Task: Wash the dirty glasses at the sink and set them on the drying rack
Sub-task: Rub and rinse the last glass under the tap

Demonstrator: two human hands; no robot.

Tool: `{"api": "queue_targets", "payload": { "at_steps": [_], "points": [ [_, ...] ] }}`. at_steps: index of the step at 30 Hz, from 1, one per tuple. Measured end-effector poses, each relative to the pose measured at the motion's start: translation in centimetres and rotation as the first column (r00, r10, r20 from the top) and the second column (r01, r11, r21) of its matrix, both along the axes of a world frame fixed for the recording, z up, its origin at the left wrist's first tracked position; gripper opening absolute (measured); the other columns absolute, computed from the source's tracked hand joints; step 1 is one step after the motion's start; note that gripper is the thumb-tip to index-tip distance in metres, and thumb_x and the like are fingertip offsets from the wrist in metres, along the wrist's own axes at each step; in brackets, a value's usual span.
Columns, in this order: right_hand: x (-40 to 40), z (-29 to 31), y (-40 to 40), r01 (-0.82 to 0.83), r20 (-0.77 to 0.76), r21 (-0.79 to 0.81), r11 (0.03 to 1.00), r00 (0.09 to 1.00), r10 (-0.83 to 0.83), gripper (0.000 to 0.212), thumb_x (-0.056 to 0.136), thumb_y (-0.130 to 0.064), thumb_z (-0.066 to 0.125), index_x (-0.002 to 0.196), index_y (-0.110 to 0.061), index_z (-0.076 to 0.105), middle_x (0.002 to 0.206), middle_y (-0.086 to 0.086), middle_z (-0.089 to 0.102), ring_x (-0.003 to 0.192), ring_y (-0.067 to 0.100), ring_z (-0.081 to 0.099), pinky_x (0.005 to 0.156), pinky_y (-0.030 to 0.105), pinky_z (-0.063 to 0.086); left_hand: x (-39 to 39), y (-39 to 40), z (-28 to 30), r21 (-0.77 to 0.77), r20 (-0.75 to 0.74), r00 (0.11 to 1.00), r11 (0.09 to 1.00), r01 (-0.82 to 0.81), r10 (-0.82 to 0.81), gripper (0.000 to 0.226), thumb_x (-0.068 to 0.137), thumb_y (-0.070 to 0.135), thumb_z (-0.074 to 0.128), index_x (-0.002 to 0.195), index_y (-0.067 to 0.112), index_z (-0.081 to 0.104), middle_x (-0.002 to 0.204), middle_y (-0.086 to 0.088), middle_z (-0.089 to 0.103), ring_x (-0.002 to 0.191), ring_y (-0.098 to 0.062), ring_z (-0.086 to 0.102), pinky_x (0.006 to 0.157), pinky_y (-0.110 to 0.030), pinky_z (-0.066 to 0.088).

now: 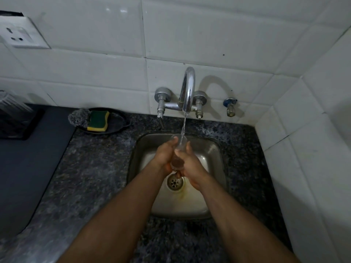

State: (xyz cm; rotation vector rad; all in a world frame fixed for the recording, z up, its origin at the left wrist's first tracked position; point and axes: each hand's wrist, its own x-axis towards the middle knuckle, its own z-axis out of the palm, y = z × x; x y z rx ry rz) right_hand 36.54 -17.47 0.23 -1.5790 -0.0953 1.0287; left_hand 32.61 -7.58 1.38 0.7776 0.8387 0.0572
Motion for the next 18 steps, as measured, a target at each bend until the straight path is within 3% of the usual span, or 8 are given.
{"api": "queue_targets", "payload": {
  "at_steps": [1,3,5,8,11,14,16,18],
  "points": [
    [0.1,0.0,-0.2,-0.029,0.033,-0.001,1.0,0.999,0.029,0.077,0.1,-0.044,0.054,0.163,-0.044,0.009,0.121,0.007,0.072,0.107,0.037,0.072,0.079,0.047,0.059,0.2,0.2,0.0,-0.019,-0.001,1.0,1.0,0.001,-0.001,0.037,0.107,0.034,0.05,0.112,0.007,0.075,0.104,-0.017,0.077,0.092,-0.027,0.076,0.083,-0.04,0.058],
    [0.3,0.8,-0.3,-0.062,0.187,-0.08,0.995,0.979,0.076,0.049,0.104,-0.052,0.048,0.15,-0.051,0.031,0.108,0.003,0.071,0.086,0.031,0.071,0.057,0.032,0.05,0.7,0.1,0.0,-0.041,-0.006,1.0,0.999,-0.006,0.006,0.035,0.108,0.031,0.047,0.102,0.009,0.073,0.09,-0.013,0.075,0.079,-0.024,0.074,0.073,-0.036,0.055],
    [0.7,1.6,0.7,0.055,0.345,-0.204,0.977,0.938,0.019,0.039,0.109,-0.051,0.037,0.124,-0.029,0.065,0.088,-0.001,0.069,0.07,0.02,0.066,0.053,0.026,0.043,1.2,-0.8,0.4,-0.031,-0.059,0.998,1.0,0.003,-0.005,0.032,0.107,0.024,0.044,0.087,0.011,0.066,0.072,-0.008,0.066,0.064,-0.02,0.063,0.064,-0.032,0.046],
    [0.9,2.1,1.7,0.18,0.403,-0.35,0.919,0.915,-0.025,0.058,0.11,-0.05,0.032,0.078,-0.019,0.068,0.074,0.005,0.069,0.068,0.022,0.067,0.059,0.032,0.049,1.4,-1.6,0.6,-0.047,-0.118,0.993,0.999,-0.01,0.004,0.034,0.106,0.021,0.042,0.08,0.01,0.06,0.066,-0.009,0.058,0.062,-0.02,0.056,0.063,-0.032,0.043],
    [0.9,2.1,0.8,-0.012,0.364,-0.307,0.952,0.922,0.129,0.051,0.107,-0.061,0.033,0.1,-0.025,0.068,0.081,-0.001,0.071,0.061,0.012,0.065,0.05,0.026,0.045,0.9,-1.3,0.5,-0.08,-0.123,0.99,0.994,-0.075,0.064,0.041,0.108,0.027,0.04,0.079,0.008,0.062,0.065,-0.01,0.06,0.055,-0.02,0.059,0.058,-0.031,0.043],
    [1.1,1.4,-1.0,-0.276,0.467,-0.324,0.905,0.785,0.407,0.041,0.108,-0.05,0.045,0.145,-0.033,0.046,0.105,-0.001,0.072,0.068,0.003,0.064,0.054,0.017,0.045,0.9,-0.1,0.4,-0.135,-0.142,0.986,0.985,-0.107,0.087,0.04,0.108,0.021,0.04,0.077,0.007,0.061,0.059,-0.011,0.062,0.056,-0.021,0.062,0.055,-0.031,0.049],
    [1.3,0.7,-1.4,-0.268,0.528,-0.358,0.894,0.732,0.431,0.039,0.108,-0.041,0.05,0.146,-0.031,0.047,0.1,0.001,0.07,0.058,-0.001,0.06,0.05,0.013,0.042,0.9,0.0,0.6,-0.185,-0.171,0.983,0.978,-0.096,0.065,0.04,0.109,0.018,0.036,0.081,0.003,0.06,0.057,-0.014,0.065,0.062,-0.026,0.063,0.057,-0.032,0.052],
    [1.4,0.0,-1.1,-0.126,0.61,-0.324,0.938,0.73,0.308,0.031,0.11,-0.038,0.047,0.131,-0.024,0.063,0.095,-0.001,0.071,0.065,0.003,0.063,0.059,0.019,0.049,0.9,-0.5,0.8,-0.198,-0.175,0.982,0.975,-0.099,0.064,0.04,0.11,0.019,0.033,0.087,0.0,0.06,0.059,-0.017,0.067,0.065,-0.027,0.064,0.056,-0.031,0.054]
  ]
}}
